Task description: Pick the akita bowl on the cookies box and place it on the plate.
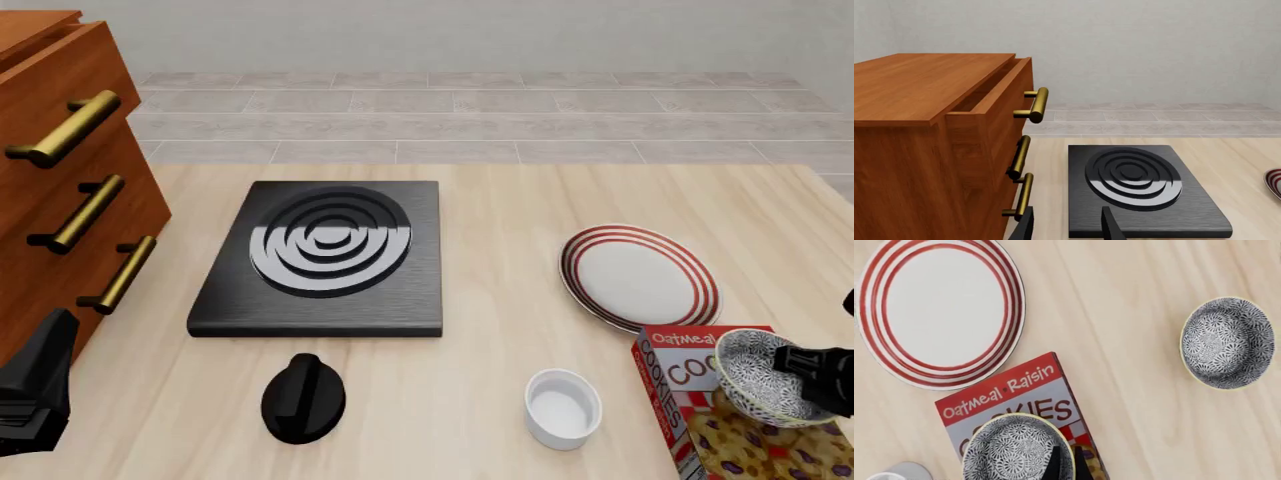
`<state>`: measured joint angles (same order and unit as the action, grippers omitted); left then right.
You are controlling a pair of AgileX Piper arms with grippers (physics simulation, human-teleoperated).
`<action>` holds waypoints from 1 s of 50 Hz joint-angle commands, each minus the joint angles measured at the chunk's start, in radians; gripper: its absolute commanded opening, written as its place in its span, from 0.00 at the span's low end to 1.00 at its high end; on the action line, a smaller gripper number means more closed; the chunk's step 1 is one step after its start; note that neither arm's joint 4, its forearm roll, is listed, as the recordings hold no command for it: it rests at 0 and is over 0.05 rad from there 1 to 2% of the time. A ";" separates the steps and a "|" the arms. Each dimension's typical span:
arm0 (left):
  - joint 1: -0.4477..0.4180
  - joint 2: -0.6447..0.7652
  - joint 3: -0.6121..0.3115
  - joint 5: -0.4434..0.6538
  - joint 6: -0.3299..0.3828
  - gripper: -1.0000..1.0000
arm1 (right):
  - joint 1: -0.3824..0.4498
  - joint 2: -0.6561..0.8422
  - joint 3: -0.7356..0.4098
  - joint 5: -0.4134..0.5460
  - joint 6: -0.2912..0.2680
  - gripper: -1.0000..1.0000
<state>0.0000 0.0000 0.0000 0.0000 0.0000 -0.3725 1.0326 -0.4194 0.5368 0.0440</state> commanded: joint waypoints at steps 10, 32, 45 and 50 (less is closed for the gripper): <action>0.000 0.000 0.000 0.000 0.000 1.00 | 0.045 -0.067 -0.003 0.043 0.043 0.00; 0.000 0.000 0.000 0.000 0.000 1.00 | 0.145 -0.201 -0.120 0.190 0.126 0.00; 0.000 0.000 0.000 0.000 0.000 1.00 | 0.196 -0.179 -0.214 0.187 0.190 0.00; 0.000 0.000 0.000 0.000 0.000 1.00 | 0.213 -0.139 -0.242 0.153 0.239 0.00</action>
<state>0.0000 0.0000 0.0000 0.0000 0.0000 -0.1940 0.8618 -0.6008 0.7133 0.2162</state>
